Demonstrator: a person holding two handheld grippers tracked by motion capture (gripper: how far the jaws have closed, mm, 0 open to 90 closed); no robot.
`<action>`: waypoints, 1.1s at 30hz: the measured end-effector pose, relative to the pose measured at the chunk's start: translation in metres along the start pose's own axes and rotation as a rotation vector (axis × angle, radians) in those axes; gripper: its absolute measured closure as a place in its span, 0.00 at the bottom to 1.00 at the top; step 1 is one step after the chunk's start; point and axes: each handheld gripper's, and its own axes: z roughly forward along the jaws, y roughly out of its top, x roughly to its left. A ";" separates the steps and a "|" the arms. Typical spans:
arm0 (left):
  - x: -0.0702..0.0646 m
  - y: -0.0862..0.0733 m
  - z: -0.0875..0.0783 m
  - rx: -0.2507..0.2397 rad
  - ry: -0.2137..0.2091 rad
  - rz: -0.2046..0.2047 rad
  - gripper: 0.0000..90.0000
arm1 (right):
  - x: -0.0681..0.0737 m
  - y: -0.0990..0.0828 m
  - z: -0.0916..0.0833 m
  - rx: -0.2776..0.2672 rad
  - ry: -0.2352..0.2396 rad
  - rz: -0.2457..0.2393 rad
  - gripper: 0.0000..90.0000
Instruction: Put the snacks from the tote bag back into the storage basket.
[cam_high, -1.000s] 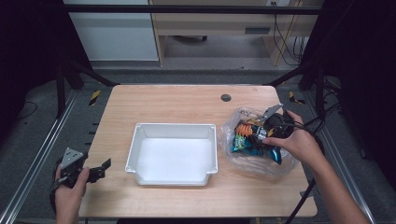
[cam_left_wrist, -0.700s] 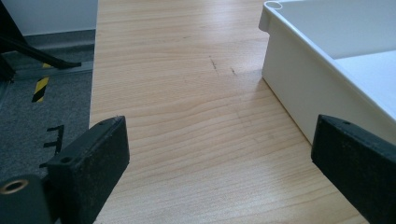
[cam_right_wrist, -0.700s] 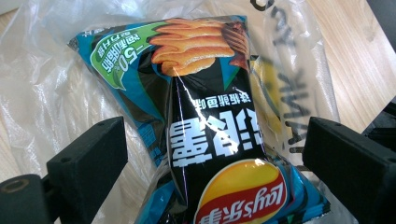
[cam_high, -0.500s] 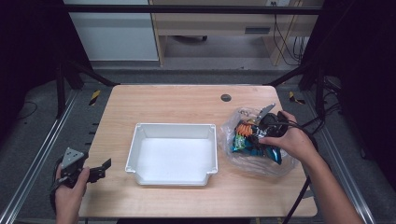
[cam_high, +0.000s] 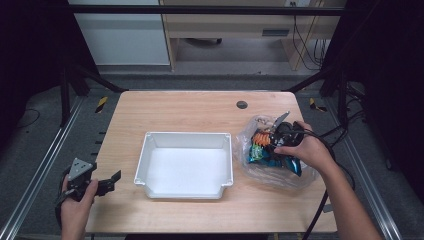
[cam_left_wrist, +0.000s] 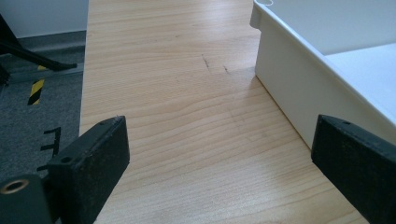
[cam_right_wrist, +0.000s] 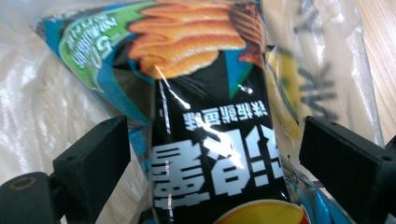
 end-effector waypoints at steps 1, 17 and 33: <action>0.000 0.000 0.000 0.001 -0.001 -0.001 0.05 | -0.002 -0.001 0.002 -0.002 0.000 0.012 0.10; -0.001 -0.001 0.001 0.010 -0.004 0.008 0.05 | 0.002 -0.008 0.024 0.061 -0.007 -0.026 0.27; -0.005 -0.001 0.004 0.024 -0.014 0.029 0.05 | 0.004 -0.017 0.006 0.005 0.003 -0.032 0.44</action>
